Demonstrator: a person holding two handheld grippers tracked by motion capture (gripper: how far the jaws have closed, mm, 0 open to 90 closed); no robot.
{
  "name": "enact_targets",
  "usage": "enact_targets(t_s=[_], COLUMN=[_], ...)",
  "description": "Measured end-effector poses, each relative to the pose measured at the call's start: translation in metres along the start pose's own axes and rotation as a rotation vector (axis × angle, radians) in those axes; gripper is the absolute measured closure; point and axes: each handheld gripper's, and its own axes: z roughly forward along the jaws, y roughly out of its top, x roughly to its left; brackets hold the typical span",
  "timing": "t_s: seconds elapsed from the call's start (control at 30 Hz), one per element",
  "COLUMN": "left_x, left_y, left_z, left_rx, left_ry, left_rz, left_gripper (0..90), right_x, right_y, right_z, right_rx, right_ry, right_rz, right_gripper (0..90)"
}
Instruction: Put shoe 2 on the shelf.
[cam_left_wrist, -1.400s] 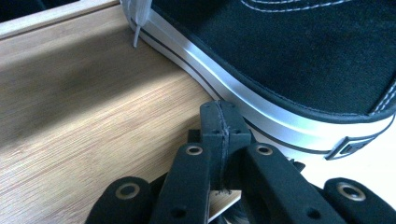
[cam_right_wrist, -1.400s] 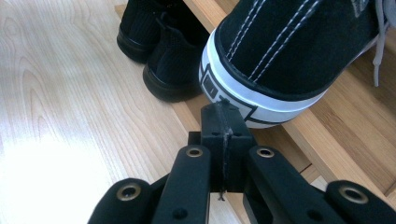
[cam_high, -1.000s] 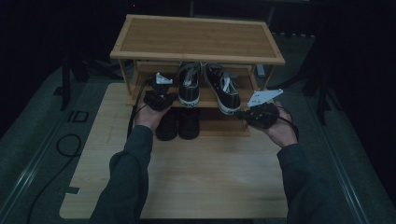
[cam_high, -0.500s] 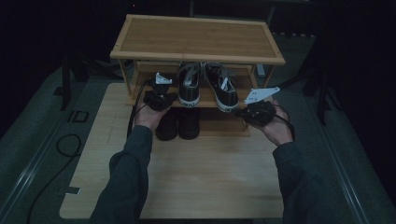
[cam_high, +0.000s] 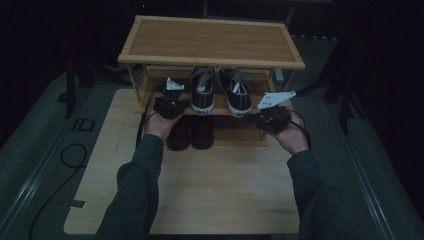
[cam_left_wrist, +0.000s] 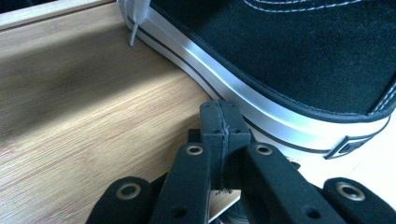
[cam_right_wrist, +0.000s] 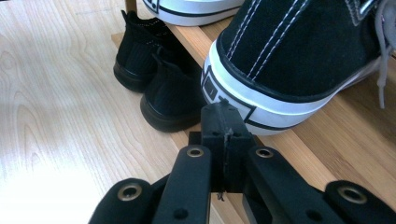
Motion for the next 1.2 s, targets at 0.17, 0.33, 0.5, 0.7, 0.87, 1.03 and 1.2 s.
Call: enact_targets(t_s=[0.17,0.33,0.5,0.7,0.87,1.03,1.2], left_x=[0.0,0.0,0.0,0.0,0.0,0.0,0.001], left_y=[0.0,0.0,0.0,0.0,0.0,0.0,0.0], left_z=[0.0,0.0,0.0,0.0,0.0,0.0,0.0], left_rx=[0.0,0.001,0.002,0.001,-0.001,0.0,0.0], left_ry=[0.0,0.0,0.0,0.0,-0.002,-0.003,-0.003], left_rz=[-0.001,-0.005,-0.004,-0.006,-0.006,-0.007,-0.007], left_gripper=[90.0,90.0,90.0,90.0,90.0,90.0,90.0], right_x=[0.004,0.006,0.008,0.013,0.017,0.018,0.017], right_y=[0.007,0.006,0.005,0.005,0.01,0.015,0.018], right_z=[0.004,0.007,0.01,0.017,0.026,0.028,0.03], right_rx=[-0.005,0.004,-0.006,-0.014,-0.014,-0.016,-0.008], right_ry=[0.007,0.013,0.008,0.01,0.021,0.016,0.011], right_rz=[-0.018,-0.016,-0.009,-0.014,-0.015,-0.022,-0.026], right_gripper=[90.0,90.0,90.0,90.0,90.0,90.0,90.0])
